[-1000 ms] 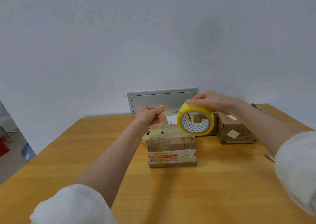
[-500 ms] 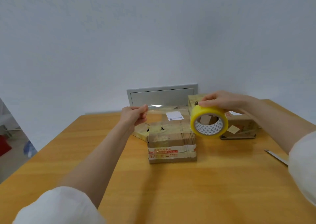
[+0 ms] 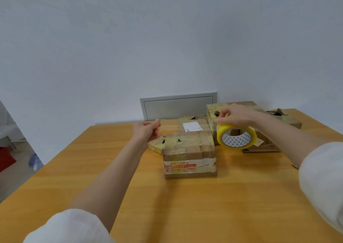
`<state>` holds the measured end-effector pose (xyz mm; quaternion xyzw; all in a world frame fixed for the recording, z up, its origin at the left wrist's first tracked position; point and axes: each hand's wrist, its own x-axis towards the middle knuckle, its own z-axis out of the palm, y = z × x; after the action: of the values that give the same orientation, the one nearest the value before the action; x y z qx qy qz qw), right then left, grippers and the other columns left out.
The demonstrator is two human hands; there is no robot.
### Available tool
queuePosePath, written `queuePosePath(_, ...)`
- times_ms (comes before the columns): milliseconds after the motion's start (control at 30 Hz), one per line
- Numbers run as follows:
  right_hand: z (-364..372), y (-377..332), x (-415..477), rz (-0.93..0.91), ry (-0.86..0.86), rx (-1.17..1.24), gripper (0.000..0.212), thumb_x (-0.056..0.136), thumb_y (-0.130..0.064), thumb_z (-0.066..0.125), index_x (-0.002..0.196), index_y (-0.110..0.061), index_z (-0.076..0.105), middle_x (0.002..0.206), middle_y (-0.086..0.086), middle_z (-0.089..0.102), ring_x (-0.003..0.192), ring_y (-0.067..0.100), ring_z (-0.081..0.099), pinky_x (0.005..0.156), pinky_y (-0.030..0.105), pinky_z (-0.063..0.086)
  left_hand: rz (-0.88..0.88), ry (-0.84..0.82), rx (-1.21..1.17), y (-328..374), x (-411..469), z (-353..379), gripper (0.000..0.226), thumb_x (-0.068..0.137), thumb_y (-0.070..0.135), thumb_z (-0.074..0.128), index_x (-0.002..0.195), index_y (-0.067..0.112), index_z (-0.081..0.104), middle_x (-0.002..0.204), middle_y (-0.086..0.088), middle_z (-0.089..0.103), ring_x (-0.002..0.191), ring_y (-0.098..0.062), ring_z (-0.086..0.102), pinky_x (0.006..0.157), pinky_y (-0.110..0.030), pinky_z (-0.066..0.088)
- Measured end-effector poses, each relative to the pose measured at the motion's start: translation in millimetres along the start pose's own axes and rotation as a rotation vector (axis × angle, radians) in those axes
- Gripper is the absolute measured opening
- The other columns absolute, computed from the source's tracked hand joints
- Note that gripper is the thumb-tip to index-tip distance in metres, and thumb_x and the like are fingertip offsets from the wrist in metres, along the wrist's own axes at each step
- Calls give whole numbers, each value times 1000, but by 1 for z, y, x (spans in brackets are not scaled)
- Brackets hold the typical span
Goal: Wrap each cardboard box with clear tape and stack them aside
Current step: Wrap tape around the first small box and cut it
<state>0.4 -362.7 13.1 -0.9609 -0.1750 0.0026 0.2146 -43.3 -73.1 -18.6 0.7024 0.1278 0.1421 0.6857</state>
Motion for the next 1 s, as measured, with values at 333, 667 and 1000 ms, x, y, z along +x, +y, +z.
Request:
queuePosePath(333,19,-6,17,57,-30,-251,27,96,-36,50,76,-19,60,71,-2,54,64,11,48,55,23,37,-119,35,83,-32,6,0,17,88,16,68,86,-1,67,65,-3,59,52,-11,49,44,-17,46)
queuePosePath(667,44,-5,26,145,-79,-278,29,93,-45,52,91,-20,67,88,1,65,79,16,64,75,33,57,-195,29,136,-65,7,2,21,90,18,65,75,3,64,62,-4,55,51,-12,47,46,-19,45)
queuePosePath(1000,57,-4,22,204,-116,-180,30,100,-38,46,100,-15,65,79,-2,58,74,12,55,66,27,45,99,-36,578,-53,2,10,37,98,20,50,131,3,49,117,-3,58,105,-19,56,92,-32,48)
